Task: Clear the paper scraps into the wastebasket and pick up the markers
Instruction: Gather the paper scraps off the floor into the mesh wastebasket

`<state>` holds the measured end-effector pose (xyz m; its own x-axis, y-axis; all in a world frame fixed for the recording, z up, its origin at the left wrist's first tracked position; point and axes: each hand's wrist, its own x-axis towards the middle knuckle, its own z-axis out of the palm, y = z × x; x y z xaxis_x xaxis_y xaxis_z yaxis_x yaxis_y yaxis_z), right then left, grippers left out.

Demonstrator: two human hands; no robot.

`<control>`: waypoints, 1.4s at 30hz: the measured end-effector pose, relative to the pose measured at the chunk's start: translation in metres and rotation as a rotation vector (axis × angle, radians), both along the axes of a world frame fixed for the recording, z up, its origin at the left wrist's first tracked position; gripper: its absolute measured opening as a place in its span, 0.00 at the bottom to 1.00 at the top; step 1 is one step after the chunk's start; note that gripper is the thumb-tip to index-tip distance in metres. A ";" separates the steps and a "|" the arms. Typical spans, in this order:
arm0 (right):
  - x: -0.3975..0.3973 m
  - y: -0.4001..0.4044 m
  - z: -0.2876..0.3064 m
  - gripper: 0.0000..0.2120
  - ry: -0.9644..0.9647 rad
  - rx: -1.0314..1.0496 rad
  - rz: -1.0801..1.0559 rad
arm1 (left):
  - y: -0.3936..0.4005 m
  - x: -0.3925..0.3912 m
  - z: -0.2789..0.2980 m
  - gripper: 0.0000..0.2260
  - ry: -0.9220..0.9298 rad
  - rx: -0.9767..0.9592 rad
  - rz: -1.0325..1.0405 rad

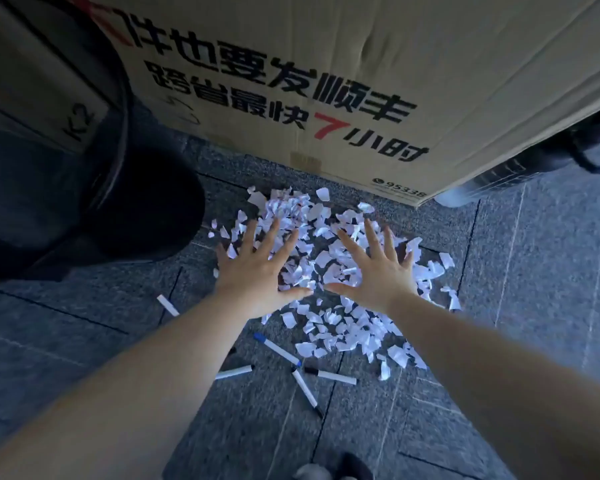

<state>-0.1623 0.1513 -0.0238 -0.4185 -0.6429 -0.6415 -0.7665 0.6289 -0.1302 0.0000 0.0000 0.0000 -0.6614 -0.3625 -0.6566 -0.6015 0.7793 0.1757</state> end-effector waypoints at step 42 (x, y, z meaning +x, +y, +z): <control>0.022 0.017 -0.033 0.09 -0.100 -0.298 0.151 | 0.022 0.004 -0.030 0.12 0.062 0.082 -0.152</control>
<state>-0.1407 0.1681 -0.0565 -0.2484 -0.8582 -0.4492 -0.8222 0.4320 -0.3706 0.0042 0.0223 -0.0303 -0.7445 -0.2024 -0.6362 -0.4643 0.8417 0.2756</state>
